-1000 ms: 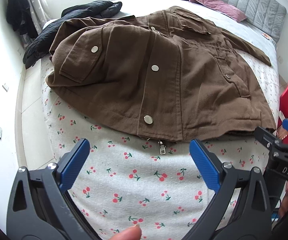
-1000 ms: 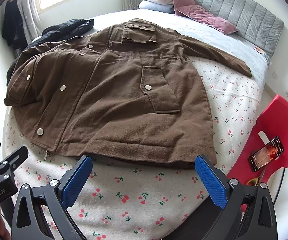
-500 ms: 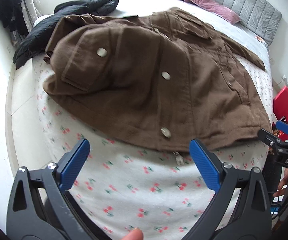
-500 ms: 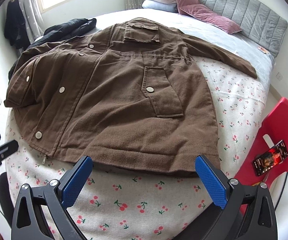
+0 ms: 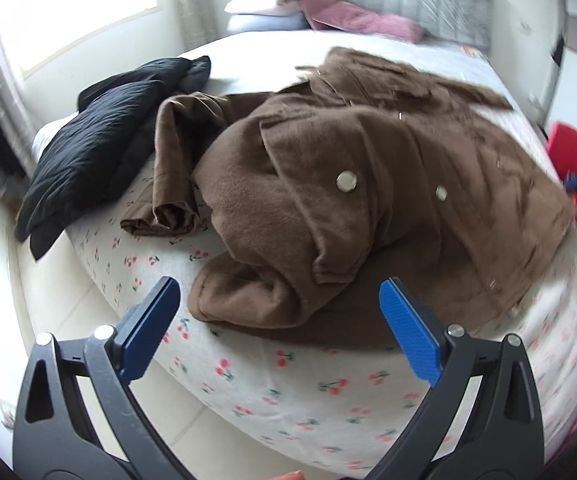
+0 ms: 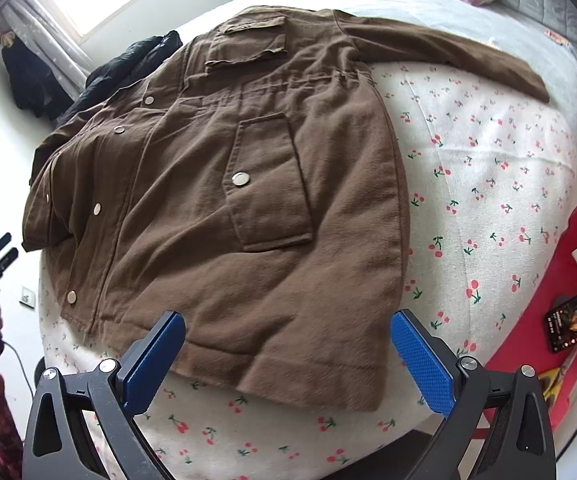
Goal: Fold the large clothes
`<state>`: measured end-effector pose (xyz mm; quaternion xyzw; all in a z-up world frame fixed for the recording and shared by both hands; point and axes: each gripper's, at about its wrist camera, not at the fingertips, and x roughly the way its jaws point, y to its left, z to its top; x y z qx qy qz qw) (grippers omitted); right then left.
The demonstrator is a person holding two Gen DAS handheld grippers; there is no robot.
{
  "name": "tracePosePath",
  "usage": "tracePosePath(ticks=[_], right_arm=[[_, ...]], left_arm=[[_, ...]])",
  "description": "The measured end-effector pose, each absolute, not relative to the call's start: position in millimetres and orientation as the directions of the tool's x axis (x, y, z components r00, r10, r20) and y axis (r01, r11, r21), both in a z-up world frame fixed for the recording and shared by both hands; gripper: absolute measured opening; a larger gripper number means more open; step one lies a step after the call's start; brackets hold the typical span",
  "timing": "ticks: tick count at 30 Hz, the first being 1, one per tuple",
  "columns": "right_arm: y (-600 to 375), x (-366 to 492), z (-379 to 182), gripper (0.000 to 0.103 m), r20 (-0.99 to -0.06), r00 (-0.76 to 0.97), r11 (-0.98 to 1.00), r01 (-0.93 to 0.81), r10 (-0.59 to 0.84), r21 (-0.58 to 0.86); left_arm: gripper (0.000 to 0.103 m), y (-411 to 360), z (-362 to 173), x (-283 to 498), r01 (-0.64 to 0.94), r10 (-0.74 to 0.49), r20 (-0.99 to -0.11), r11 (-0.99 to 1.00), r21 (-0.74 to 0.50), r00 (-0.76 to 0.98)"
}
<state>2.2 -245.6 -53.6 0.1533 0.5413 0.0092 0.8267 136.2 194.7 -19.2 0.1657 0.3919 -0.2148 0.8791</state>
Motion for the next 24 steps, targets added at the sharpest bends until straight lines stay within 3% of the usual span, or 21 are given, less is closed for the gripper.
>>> tracePosePath(ticks=[5, 7, 11, 12, 13, 14, 15, 17, 24], right_arm=[[-268, 6, -77, 0.103, -0.88, 0.404, 0.925, 0.167, 0.251, 0.341], [-270, 7, -85, 0.103, -0.873, 0.4, 0.913, 0.17, 0.28, 0.371], [-269, 10, -102, 0.101, -0.863, 0.391, 0.895, 0.173, 0.32, 0.411], [-267, 10, -103, 0.101, -0.859, 0.4, 0.897, 0.166, 0.319, 0.41], [-263, 10, -101, 0.097, -0.848, 0.413, 0.895, 0.146, 0.332, 0.422], [-260, 10, -100, 0.08, -0.835, 0.42, 0.887, 0.13, 0.356, 0.444], [-258, 9, -99, 0.069, -0.822, 0.426, 0.877, 0.119, 0.379, 0.466], [-261, 10, -97, 0.012, -0.8, 0.439, 0.854, 0.126, 0.408, 0.504], [-285, -17, -12, 0.009, -0.645, 0.633, 0.817, 0.033, 0.428, 0.575]], left_arm=[[0.098, 185, -36, 156, 0.624, -0.262, -0.782, 0.756, 0.199, 0.566], [0.086, 178, -43, 163, 0.655, -0.272, -0.801, 0.732, 0.188, 0.534], [0.042, 164, -61, 170, 0.675, -0.275, -0.863, 0.731, 0.1, 0.425], [0.039, 163, -62, 170, 0.662, -0.273, -0.868, 0.745, 0.082, 0.415], [0.035, 161, -62, 168, 0.647, -0.268, -0.873, 0.759, 0.07, 0.408], [0.03, 158, -59, 164, 0.632, -0.275, -0.877, 0.774, 0.042, 0.394], [0.024, 158, -57, 160, 0.621, -0.285, -0.879, 0.784, 0.015, 0.381], [0.019, 157, -46, 150, 0.596, -0.329, -0.877, 0.801, -0.062, 0.35], [0.008, 185, 39, 110, 0.418, -0.564, -0.767, 0.803, -0.424, 0.306]])
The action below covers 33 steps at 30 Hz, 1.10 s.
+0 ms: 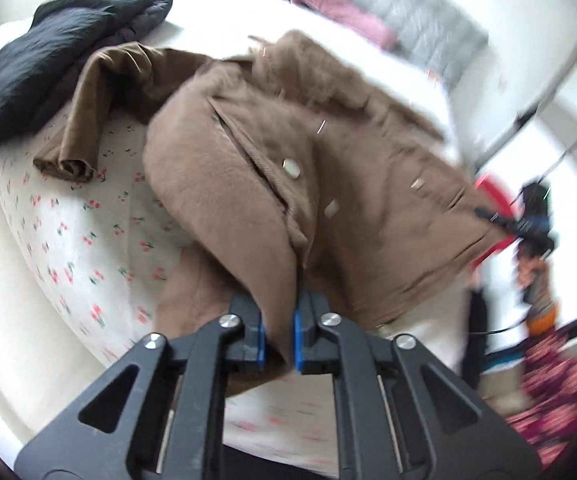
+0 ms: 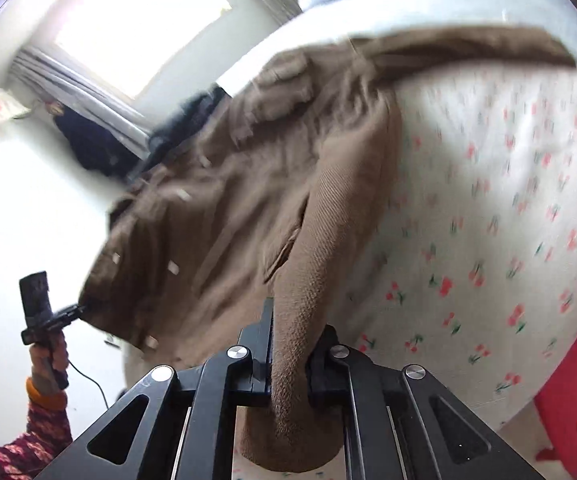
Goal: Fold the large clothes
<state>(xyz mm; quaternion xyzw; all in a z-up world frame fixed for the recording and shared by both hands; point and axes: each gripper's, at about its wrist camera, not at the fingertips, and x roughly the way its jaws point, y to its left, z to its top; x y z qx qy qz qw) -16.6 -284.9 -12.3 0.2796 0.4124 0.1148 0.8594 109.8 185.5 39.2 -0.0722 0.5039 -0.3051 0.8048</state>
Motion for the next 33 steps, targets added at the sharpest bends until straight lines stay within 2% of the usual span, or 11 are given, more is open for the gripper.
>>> tracePosePath(ticks=[4, 8, 13, 15, 16, 17, 19, 21, 23, 27, 33], right_arm=[[-310, -33, 39, 0.008, -0.591, 0.706, 0.822, 0.023, 0.39, 0.57], [-347, -53, 76, 0.008, -0.586, 0.749, 0.839, 0.074, 0.31, 0.539], [-369, -65, 57, 0.009, -0.721, 0.667, 0.885, 0.203, 0.189, 0.42], [-365, -57, 28, 0.015, -0.811, 0.569, 0.912, 0.249, 0.134, 0.326], [-360, -52, 9, 0.021, -0.867, 0.492, 0.926, 0.284, 0.08, 0.247], [-357, -48, -1, 0.022, -0.892, 0.45, 0.934, 0.3, 0.04, 0.193], [-353, -43, -6, 0.025, -0.903, 0.429, 0.942, 0.294, 0.02, 0.161], [-353, -38, 6, 0.037, -0.896, 0.444, 0.944, 0.293, 0.008, 0.154], [-345, -22, 28, 0.062, -0.882, 0.471, 0.953, 0.279, -0.026, 0.121], [-327, 11, 61, 0.066, -0.864, 0.503, 0.97, 0.219, -0.019, 0.106], [-284, 88, 90, 0.067, -0.866, 0.501, 0.991, 0.116, -0.006, 0.06]], left_arm=[[0.007, 197, 75, 89, 0.337, -0.628, -0.715, 0.774, -0.535, 0.307], [0.007, 199, 74, 60, 0.268, -0.655, -0.72, 0.754, -0.6, 0.23], [0.01, 180, 20, 32, 0.274, -0.536, -0.839, 0.824, -0.496, 0.095], [0.018, 170, -8, 27, 0.298, -0.397, -0.916, 0.882, -0.366, 0.052], [0.018, 168, -17, 27, 0.302, -0.338, -0.94, 0.903, -0.307, 0.055], [0.02, 168, -20, 29, 0.305, -0.302, -0.951, 0.914, -0.267, 0.072], [0.036, 170, -8, 35, 0.325, -0.283, -0.952, 0.917, -0.231, 0.121], [0.067, 170, 6, 43, 0.339, -0.268, -0.941, 0.922, -0.187, 0.207], [0.078, 166, 31, 58, 0.365, -0.256, -0.92, 0.921, -0.138, 0.298], [0.08, 153, 53, 119, 0.401, -0.254, -0.886, 0.912, -0.085, 0.389], [0.08, 118, 36, 231, 0.421, -0.22, -0.876, 0.907, -0.021, 0.43]])
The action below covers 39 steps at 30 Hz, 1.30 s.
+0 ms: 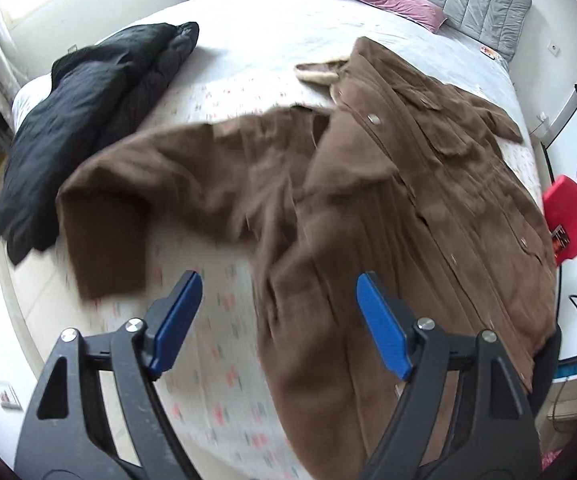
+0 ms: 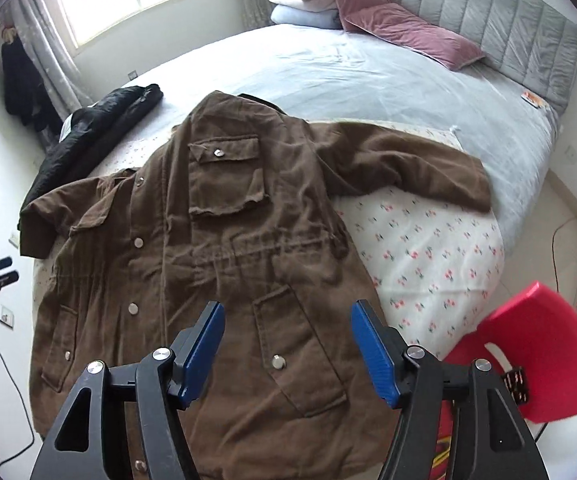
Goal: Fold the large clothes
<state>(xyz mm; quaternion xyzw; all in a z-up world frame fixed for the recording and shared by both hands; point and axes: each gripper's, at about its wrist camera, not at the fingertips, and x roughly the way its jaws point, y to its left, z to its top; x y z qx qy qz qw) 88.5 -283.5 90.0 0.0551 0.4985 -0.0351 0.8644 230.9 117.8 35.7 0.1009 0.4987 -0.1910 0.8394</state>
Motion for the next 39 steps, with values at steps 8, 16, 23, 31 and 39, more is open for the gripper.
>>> tracePosePath(ticks=[8, 16, 23, 31, 39], right_arm=[[-193, 237, 94, 0.067, -0.868, 0.496, 0.998, -0.056, 0.015, -0.015], [-113, 389, 44, 0.067, -0.867, 0.498, 0.98, -0.183, 0.024, -0.078], [-65, 493, -40, 0.066, -0.892, 0.449, 0.959, -0.227, -0.055, -0.173], [-86, 501, -58, 0.009, -0.861, 0.491, 0.965, -0.135, -0.133, -0.226], [-168, 445, 73, 0.006, -0.645, 0.764, 1.0, -0.002, -0.012, -0.02]], left_arm=[[0.08, 76, -16, 372, 0.469, -0.28, -0.848, 0.882, -0.043, 0.45], [0.08, 44, -62, 443, 0.606, -0.451, -0.84, 0.771, -0.195, 0.303], [0.059, 39, -88, 432, 0.627, -0.476, -0.853, 0.737, -0.253, 0.216], [0.011, 52, -46, 388, 0.499, -0.402, -0.808, 0.852, -0.159, 0.43], [0.009, 139, 72, 391, 0.104, -0.118, -0.545, 0.993, -0.057, 0.83]])
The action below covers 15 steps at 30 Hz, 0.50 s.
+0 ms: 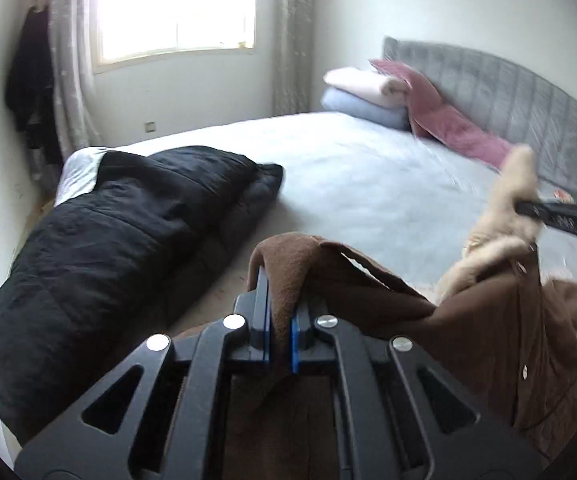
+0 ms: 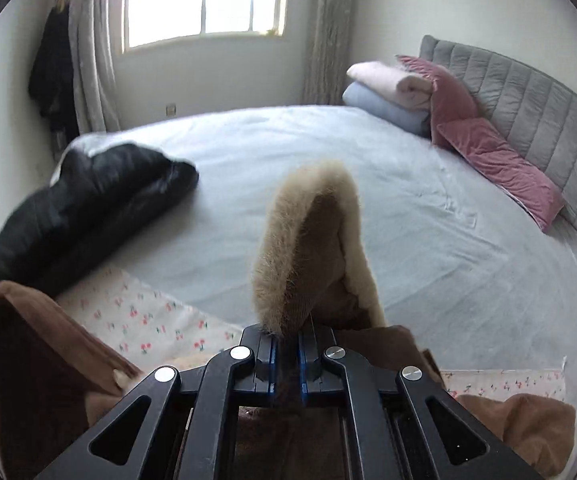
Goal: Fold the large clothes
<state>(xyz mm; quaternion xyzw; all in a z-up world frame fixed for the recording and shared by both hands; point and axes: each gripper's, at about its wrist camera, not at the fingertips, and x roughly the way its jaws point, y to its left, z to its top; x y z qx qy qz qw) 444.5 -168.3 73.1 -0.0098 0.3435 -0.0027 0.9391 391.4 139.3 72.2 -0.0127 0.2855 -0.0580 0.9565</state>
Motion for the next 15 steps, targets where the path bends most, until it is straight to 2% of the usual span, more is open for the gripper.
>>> tracePosePath(ticks=[2, 5, 7, 9, 10, 13, 14, 15], right_arm=[[-195, 433, 67, 0.007, -0.635, 0.772, 0.999, 0.043, -0.016, 0.028], [-215, 424, 21, 0.007, -0.711, 0.7, 0.99, 0.049, 0.058, 0.129], [-220, 414, -23, 0.007, -0.77, 0.632, 0.984, 0.065, 0.09, 0.168], [-225, 398, -58, 0.007, -0.803, 0.584, 0.971, 0.1, 0.121, 0.219], [-232, 387, -76, 0.007, -0.811, 0.563, 0.953, 0.128, 0.159, 0.275], [-248, 360, -95, 0.007, -0.803, 0.547, 0.914, 0.157, 0.236, 0.375], [-251, 354, -95, 0.007, -0.798, 0.551, 0.91, 0.153, 0.244, 0.384], [-256, 348, -95, 0.007, -0.79, 0.558, 0.906, 0.148, 0.255, 0.397]], left_arm=[[0.01, 161, 69, 400, 0.076, -0.135, -0.577, 0.989, -0.126, 0.805], [0.011, 157, 31, 406, 0.068, -0.06, -0.716, 0.998, -0.018, 0.695], [0.011, 147, -7, 409, 0.108, -0.014, -0.831, 0.993, 0.056, 0.556], [0.016, 138, -41, 401, 0.163, 0.005, -0.896, 0.983, 0.086, 0.444], [0.017, 134, -47, 394, 0.183, 0.013, -0.901, 0.978, 0.102, 0.435], [0.028, 128, -32, 378, 0.209, 0.044, -0.884, 0.965, 0.158, 0.466], [0.036, 125, -22, 376, 0.21, 0.043, -0.878, 0.964, 0.161, 0.477], [0.05, 122, -8, 373, 0.209, 0.033, -0.869, 0.966, 0.155, 0.494]])
